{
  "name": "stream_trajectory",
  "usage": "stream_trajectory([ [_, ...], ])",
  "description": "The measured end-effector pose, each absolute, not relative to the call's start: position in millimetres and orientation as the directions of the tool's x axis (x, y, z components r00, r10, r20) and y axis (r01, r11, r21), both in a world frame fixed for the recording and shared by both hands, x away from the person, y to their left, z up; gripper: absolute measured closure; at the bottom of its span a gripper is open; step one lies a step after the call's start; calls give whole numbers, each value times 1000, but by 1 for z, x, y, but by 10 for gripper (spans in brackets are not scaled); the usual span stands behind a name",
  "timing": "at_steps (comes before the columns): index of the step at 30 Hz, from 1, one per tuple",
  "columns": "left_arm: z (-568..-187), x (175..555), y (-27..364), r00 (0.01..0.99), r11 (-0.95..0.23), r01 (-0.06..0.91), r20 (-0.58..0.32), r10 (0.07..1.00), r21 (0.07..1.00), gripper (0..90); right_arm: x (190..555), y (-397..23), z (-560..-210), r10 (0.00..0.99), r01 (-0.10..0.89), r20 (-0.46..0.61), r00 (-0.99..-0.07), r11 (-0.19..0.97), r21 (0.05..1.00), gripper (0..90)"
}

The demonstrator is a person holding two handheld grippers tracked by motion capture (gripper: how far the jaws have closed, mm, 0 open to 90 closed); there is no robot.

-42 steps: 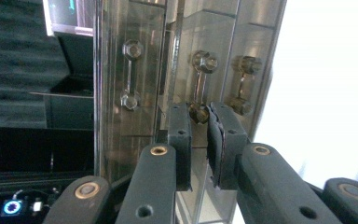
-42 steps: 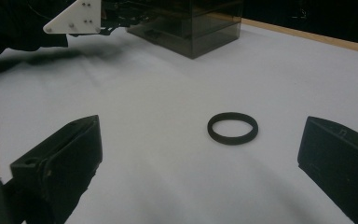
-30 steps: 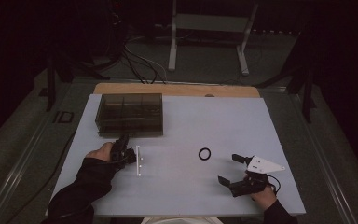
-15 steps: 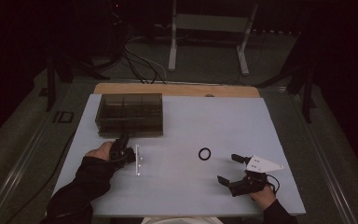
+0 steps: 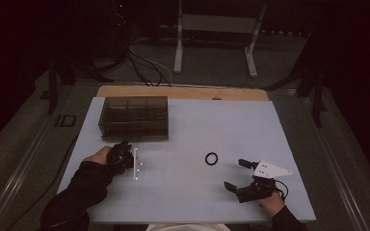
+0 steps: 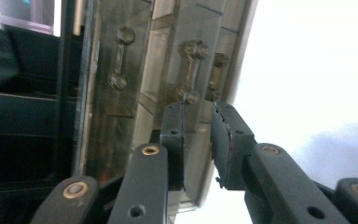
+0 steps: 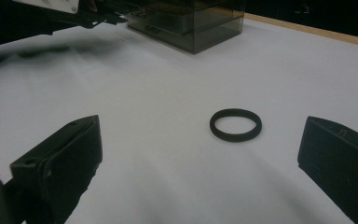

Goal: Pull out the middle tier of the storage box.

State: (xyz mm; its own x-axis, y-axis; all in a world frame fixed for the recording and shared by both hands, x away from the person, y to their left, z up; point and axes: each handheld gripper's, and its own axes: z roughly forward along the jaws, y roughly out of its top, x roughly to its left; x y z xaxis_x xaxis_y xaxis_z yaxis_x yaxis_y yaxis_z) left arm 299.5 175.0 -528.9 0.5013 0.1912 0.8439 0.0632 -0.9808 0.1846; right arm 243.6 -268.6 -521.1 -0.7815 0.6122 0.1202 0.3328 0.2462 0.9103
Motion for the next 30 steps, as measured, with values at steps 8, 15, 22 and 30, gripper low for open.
stream_trajectory([
  [8,-522,301,187,614,-970,79,756,228,229,602,244,-268,-521,613,337,123,-780,247,909,0],
  [15,-515,302,195,658,-951,105,696,287,293,401,243,-268,-521,611,336,120,-783,251,908,0],
  [22,-505,303,201,675,-932,143,655,338,334,248,243,-268,-521,610,334,118,-784,254,908,0],
  [30,-496,309,211,755,-928,160,563,336,338,31,243,-268,-521,610,332,116,-784,254,908,0],
])
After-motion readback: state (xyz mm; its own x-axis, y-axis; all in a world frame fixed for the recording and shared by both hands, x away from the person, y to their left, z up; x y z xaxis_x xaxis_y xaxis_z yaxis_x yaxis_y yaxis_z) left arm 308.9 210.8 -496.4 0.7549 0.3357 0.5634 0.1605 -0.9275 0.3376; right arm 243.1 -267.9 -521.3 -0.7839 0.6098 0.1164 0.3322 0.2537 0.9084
